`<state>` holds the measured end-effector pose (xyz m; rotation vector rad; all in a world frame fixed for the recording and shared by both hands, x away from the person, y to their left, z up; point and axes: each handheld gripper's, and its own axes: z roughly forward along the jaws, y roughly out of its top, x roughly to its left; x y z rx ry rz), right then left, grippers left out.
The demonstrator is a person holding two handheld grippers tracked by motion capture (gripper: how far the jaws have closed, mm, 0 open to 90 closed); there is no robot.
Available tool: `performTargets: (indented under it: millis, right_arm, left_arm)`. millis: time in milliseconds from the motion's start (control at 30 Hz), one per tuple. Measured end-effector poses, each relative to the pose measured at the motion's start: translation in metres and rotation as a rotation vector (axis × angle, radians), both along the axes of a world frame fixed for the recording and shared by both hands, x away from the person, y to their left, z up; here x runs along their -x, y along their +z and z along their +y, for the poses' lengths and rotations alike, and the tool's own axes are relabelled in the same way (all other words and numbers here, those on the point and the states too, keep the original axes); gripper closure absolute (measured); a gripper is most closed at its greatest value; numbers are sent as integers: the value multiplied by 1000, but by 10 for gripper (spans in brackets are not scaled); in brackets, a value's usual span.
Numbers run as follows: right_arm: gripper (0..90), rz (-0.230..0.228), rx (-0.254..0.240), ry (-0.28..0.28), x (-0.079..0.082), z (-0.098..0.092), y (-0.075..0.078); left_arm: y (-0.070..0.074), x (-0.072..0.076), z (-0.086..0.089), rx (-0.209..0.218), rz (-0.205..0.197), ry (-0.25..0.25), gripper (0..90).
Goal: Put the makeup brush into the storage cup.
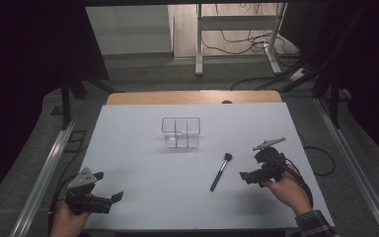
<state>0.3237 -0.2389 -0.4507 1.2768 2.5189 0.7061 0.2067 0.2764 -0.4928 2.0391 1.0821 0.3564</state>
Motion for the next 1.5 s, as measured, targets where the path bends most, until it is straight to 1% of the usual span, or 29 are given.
performTargets:
  millis: [333,833,967,1233,1500]
  right_arm:
    - [0,18,5,16,-7,11,-3]
    - [0,52,-1,44,-14,33,-7]
    - [0,62,-8,42,-17,38,-9]
    - [0,82,-3,34,-21,48,-15]
    - [0,95,8,53,-24,60,-20]
  left_arm:
    - [0,0,0,-1,0,0,0]
    - [0,0,1,-1,4,1,0]
    - [0,0,1,-1,3,0,0]
    - [0,0,0,-3,4,-1,0]
    - [0,0,0,-4,5,-2,0]
